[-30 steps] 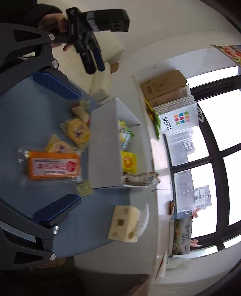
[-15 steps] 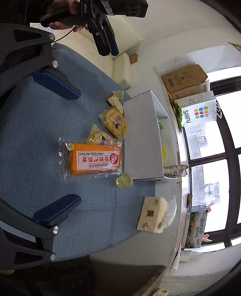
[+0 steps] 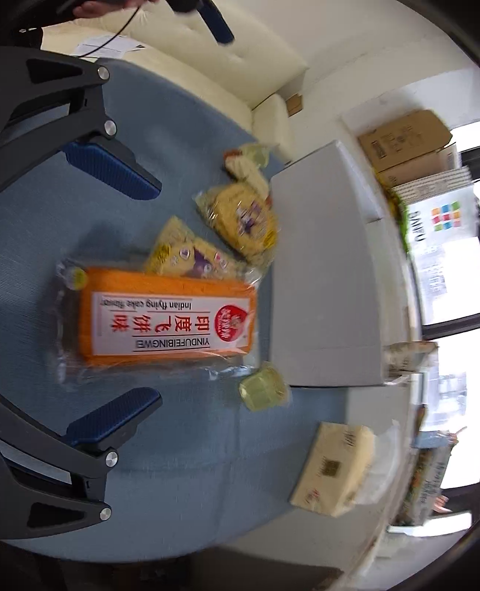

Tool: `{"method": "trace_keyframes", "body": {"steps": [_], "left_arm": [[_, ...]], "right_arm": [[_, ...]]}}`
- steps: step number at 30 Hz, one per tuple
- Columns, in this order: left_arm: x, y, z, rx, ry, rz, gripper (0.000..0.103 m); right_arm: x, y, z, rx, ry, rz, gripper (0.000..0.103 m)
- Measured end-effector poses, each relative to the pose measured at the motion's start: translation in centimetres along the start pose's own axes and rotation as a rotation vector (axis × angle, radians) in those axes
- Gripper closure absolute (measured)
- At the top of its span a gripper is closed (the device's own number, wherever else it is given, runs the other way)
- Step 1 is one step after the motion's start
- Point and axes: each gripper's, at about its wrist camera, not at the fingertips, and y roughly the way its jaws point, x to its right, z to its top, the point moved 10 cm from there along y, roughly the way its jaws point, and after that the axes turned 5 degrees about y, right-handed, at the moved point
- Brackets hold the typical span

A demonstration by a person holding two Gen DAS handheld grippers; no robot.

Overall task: Organize snacks
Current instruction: 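Grasp the orange Indian flying cake packet with the right tool, then lift the orange packet with the right tool while the left tool grasps the jelly cup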

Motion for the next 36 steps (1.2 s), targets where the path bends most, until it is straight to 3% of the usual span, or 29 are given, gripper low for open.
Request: {"method": "trace_keyframes", "body": {"steps": [6, 7, 8, 10, 11, 19, 24, 28, 32, 36], "left_arm": [[-1.7, -0.1, -0.4, 0.008, -0.036, 0.035, 0.000], [-1.9, -0.1, -0.4, 0.007, -0.046, 0.032, 0.000], [-2.1, -0.1, -0.5, 0.007, -0.056, 0.029, 0.000], [-2.5, 0.0, -0.6, 0.005, -0.066, 0.039, 0.000], [-2.7, 0.1, -0.7, 0.000, -0.067, 0.043, 0.000], [-2.9, 2.2, -1.4, -0.051, -0.039, 0.034, 0.000], [-5.3, 4.9, -0.3, -0.071, -0.043, 0.045, 0.000], [-8.2, 8.3, 1.0, -0.101, -0.081, 0.020, 0.000], [-11.1, 12.7, 0.9, -0.191, -0.135, 0.014, 0.001], [-11.8, 14.9, 0.8, -0.208, -0.156, -0.012, 0.003]], "right_arm": [[1.3, 2.7, -0.6, -0.097, 0.021, -0.059, 0.000], [1.4, 2.7, -0.8, -0.098, 0.016, -0.063, 0.004], [1.3, 2.5, -0.9, -0.087, 0.005, -0.066, 0.019], [1.4, 1.6, -1.0, -0.064, 0.001, -0.086, 0.037], [1.2, 1.2, -1.0, -0.059, 0.017, -0.059, 0.040], [2.3, -4.0, -2.5, 0.042, 0.121, -0.004, 0.040], [1.7, -6.6, -3.5, 0.085, 0.162, 0.042, 0.040], [0.9, -7.1, -3.7, 0.085, 0.145, 0.059, 0.040], [0.1, -6.8, -3.7, 0.085, 0.116, 0.071, 0.040], [-0.2, -6.7, -3.8, 0.080, 0.102, 0.074, 0.040]]}}
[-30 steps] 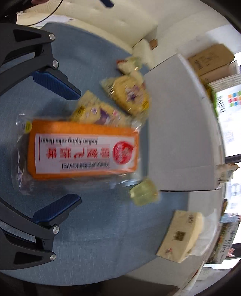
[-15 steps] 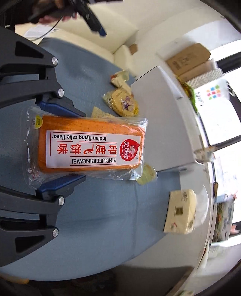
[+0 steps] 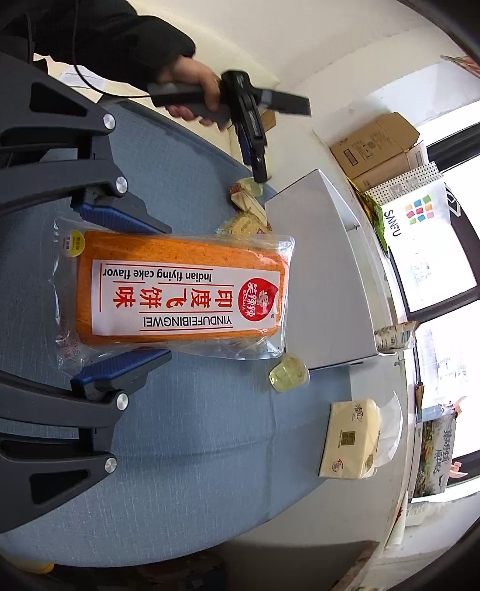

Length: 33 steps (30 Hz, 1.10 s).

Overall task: Organize snacks
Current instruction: 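Lift the orange packet with the right tool while the left tool grasps the jelly cup, then drop the orange packet and jelly cup into the white box, opening both tools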

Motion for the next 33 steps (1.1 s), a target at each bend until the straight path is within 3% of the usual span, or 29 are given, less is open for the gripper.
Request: {"method": "trace_keyframes", "body": {"steps": [2, 3, 4, 7, 12, 19, 27, 33], "left_arm": [[-0.3, 0.5, 0.0, -0.007, 0.004, 0.024, 0.020], [0.1, 0.6, -0.1, -0.007, 0.021, 0.020, 0.042], [0.5, 0.7, -0.2, -0.008, 0.056, 0.030, 0.053], [1.4, 0.1, -0.6, 0.010, 0.136, 0.081, 0.054], [2.7, -3.3, -0.3, 0.110, 0.115, 0.040, 0.054], [7.4, -10.1, 0.9, 0.248, 0.175, -0.046, 0.054], [10.8, -12.3, 6.6, 0.357, 0.201, -0.076, 0.054], [11.4, -11.1, 12.6, 0.374, 0.214, -0.069, 0.054]], "right_arm": [[0.0, 0.0, -0.1, -0.002, -0.001, 0.000, 0.040], [0.0, 0.0, -0.1, -0.002, -0.001, -0.001, 0.040], [0.0, 0.0, -0.1, -0.003, 0.000, -0.001, 0.040], [-0.1, 0.1, -0.1, -0.008, -0.004, 0.001, 0.040], [-0.4, 0.1, -0.1, -0.007, -0.017, 0.000, 0.040], [-1.7, -0.4, 1.5, 0.038, -0.028, 0.029, 0.040], [-4.2, -1.3, 10.2, 0.168, -0.060, 0.045, 0.040], [-5.2, 0.9, 18.5, 0.192, -0.070, 0.030, 0.040]]}}
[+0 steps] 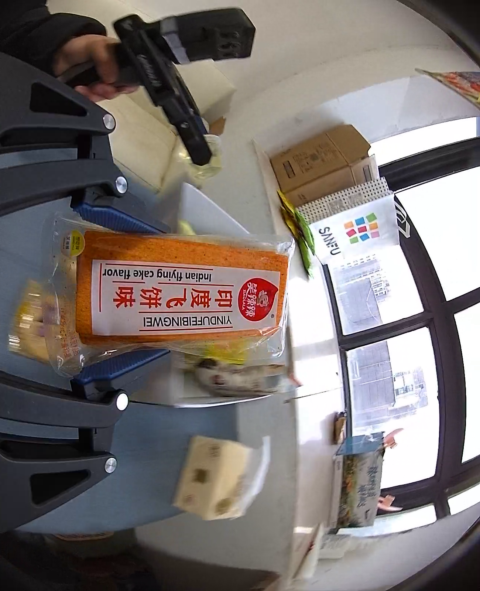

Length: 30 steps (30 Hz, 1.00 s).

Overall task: Organize snacks
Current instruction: 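Drop the orange packet and jelly cup into the white box, opening both tools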

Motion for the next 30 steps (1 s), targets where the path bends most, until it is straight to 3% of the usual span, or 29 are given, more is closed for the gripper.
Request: {"method": "trace_keyframes", "body": {"steps": [5, 12, 13, 14, 15, 16, 19, 24, 30], "left_arm": [[-1.8, 4.5, 3.2, -0.030, 0.003, 0.067, 0.054], [-4.0, 9.4, 2.9, -0.111, 0.027, 0.136, 0.053], [-4.2, 10.1, 2.7, -0.134, 0.032, 0.138, 0.045], [-4.7, 10.7, 2.4, -0.162, 0.037, 0.163, 0.034], [-5.2, 11.0, 2.2, -0.178, 0.030, 0.198, 0.004], [-5.7, 11.0, 1.9, -0.178, 0.014, 0.219, 0.000], [-5.9, 10.5, 1.2, -0.179, -0.014, 0.180, 0.000], [-6.0, 8.5, 1.0, -0.135, 0.001, 0.219, 0.000], [-3.5, 4.3, 0.4, -0.080, -0.001, 0.152, 0.000]], "right_arm": [[1.1, 4.4, 4.4, -0.023, 0.039, -0.051, 0.040], [2.3, 9.8, 6.9, -0.088, 0.006, -0.140, 0.035], [2.4, 10.3, 7.0, -0.094, 0.007, -0.143, 0.027], [2.5, 11.0, 7.2, -0.106, 0.015, -0.141, 0.013], [2.6, 11.6, 7.3, -0.119, 0.022, -0.144, 0.007], [2.9, 12.0, 7.3, -0.127, 0.022, -0.169, 0.000], [3.4, 11.6, 7.3, -0.099, -0.007, -0.225, 0.000], [3.1, 10.4, 6.4, -0.095, -0.019, -0.210, 0.000], [0.6, 6.0, 5.5, -0.017, -0.049, -0.144, 0.000]]}}
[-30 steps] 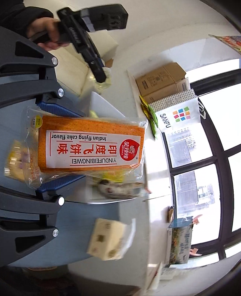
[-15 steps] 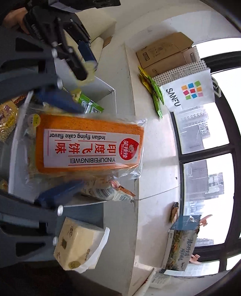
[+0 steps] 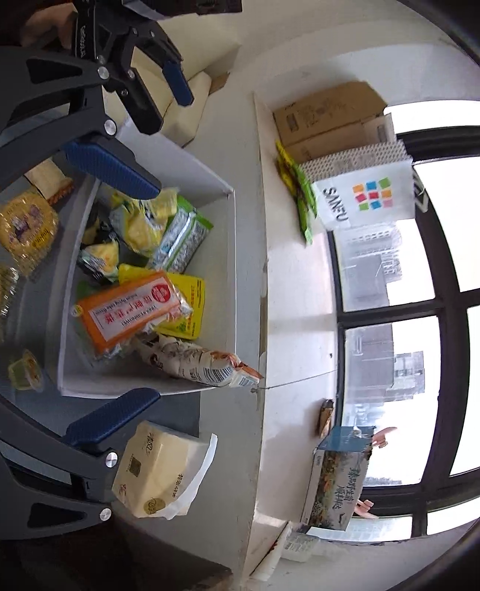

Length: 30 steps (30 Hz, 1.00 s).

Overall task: Organize snacks
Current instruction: 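Drop the orange packet and jelly cup into the white box, opening both tools, then grasp the round yellow Lay's cracker pack with the right tool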

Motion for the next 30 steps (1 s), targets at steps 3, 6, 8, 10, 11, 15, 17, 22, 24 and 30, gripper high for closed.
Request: {"method": "trace_keyframes", "body": {"steps": [3, 6, 8, 10, 11, 15, 17, 22, 24, 30], "left_arm": [[1.6, -2.1, -1.3, -0.008, 0.044, -0.031, 0.000], [2.9, -5.2, -2.4, 0.038, 0.048, -0.057, 0.000], [3.9, -7.3, -3.1, 0.063, 0.037, -0.091, 0.000], [4.8, -9.2, -4.1, 0.078, 0.035, -0.116, 0.000], [5.3, -10.1, -4.6, 0.084, 0.033, -0.125, 0.000], [6.8, -13.0, -7.2, 0.084, 0.021, -0.170, 0.000], [7.3, -14.0, -8.2, 0.080, 0.020, -0.175, 0.000], [8.4, -16.3, -10.4, 0.081, -0.013, -0.198, 0.000], [8.8, -16.5, -11.5, 0.062, -0.019, -0.199, 0.000], [8.5, -15.9, -13.8, 0.007, -0.037, -0.154, 0.000]], "right_arm": [[-1.4, -3.3, -1.4, 0.039, -0.007, 0.073, 0.000], [-2.4, -6.5, -3.4, 0.080, -0.055, 0.114, 0.000], [-2.8, -8.4, -4.8, 0.097, -0.065, 0.138, 0.000], [-3.0, -10.1, -6.2, 0.119, -0.067, 0.157, 0.000], [-3.0, -10.9, -7.0, 0.129, -0.072, 0.166, 0.000], [-2.7, -13.4, -10.4, 0.143, -0.081, 0.156, 0.000], [-2.2, -14.4, -12.0, 0.158, -0.083, 0.137, 0.000], [1.4, -15.9, -16.4, 0.141, 0.050, 0.129, 0.000], [2.6, -15.8, -17.9, 0.117, 0.096, 0.136, 0.000], [4.5, -14.0, -20.6, 0.037, 0.204, 0.161, 0.000]]}}
